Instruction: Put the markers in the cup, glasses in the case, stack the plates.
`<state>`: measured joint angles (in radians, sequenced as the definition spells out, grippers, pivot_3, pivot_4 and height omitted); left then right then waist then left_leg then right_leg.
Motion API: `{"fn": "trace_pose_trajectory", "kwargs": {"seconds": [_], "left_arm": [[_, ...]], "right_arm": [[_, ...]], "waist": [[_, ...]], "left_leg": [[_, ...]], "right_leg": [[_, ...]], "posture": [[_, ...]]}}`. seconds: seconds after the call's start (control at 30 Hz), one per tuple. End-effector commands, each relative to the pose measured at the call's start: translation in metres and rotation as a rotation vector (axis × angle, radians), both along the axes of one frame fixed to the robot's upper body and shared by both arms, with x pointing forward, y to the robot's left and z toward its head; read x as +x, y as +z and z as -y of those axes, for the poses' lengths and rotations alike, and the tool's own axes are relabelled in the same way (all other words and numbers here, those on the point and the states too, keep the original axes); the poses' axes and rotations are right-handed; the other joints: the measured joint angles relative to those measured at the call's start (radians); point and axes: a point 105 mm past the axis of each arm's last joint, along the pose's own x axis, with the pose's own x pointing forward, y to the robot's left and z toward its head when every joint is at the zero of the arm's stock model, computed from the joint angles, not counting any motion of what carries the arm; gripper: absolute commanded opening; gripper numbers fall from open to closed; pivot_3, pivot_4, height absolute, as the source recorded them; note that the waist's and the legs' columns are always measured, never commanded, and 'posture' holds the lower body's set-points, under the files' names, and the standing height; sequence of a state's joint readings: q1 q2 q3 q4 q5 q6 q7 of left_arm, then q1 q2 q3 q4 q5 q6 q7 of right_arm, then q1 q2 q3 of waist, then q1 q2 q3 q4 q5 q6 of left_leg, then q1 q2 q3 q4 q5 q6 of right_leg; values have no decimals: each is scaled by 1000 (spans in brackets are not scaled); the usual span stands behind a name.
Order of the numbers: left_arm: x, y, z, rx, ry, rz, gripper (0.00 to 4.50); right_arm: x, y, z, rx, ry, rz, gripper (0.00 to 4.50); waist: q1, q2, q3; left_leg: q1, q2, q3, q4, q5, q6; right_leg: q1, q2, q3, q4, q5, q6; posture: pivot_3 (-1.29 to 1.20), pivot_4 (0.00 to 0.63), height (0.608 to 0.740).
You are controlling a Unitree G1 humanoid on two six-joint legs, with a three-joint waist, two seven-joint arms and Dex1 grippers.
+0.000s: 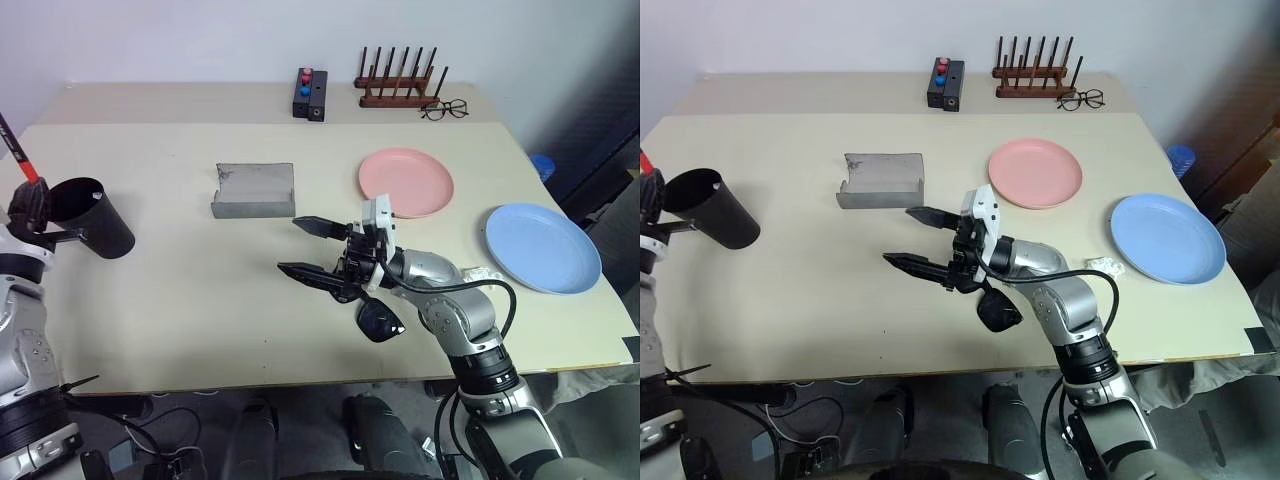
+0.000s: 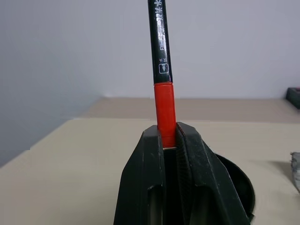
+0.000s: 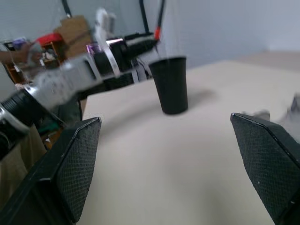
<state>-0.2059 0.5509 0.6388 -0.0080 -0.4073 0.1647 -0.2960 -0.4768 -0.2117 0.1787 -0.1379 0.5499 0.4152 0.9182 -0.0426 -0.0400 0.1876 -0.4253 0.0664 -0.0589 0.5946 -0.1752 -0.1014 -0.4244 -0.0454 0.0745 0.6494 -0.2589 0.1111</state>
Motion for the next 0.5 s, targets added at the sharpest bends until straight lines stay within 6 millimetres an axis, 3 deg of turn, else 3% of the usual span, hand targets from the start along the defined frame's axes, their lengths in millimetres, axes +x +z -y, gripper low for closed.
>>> {"fn": "trace_pose_trajectory", "kwargs": {"seconds": [0.03, 0.5], "left_arm": [[-1, 6, 2, 43, 11, 32, 48], [2, -4, 4, 17, 28, 22, 48]], "right_arm": [[-8, 21, -4, 52, 32, 61, 4500], [-9, 24, -10, 53, 43, 66, 4500]], "waist": [[0, 0, 0], [0, 0, 0]], "left_leg": [[0, 0, 0, 0, 0, 0], [0, 0, 0, 0, 0, 0]], "right_leg": [[0, 0, 0, 0, 0, 0], [0, 0, 0, 0, 0, 0]], "posture": [[0, 150, 740], [0, 150, 740]]}}
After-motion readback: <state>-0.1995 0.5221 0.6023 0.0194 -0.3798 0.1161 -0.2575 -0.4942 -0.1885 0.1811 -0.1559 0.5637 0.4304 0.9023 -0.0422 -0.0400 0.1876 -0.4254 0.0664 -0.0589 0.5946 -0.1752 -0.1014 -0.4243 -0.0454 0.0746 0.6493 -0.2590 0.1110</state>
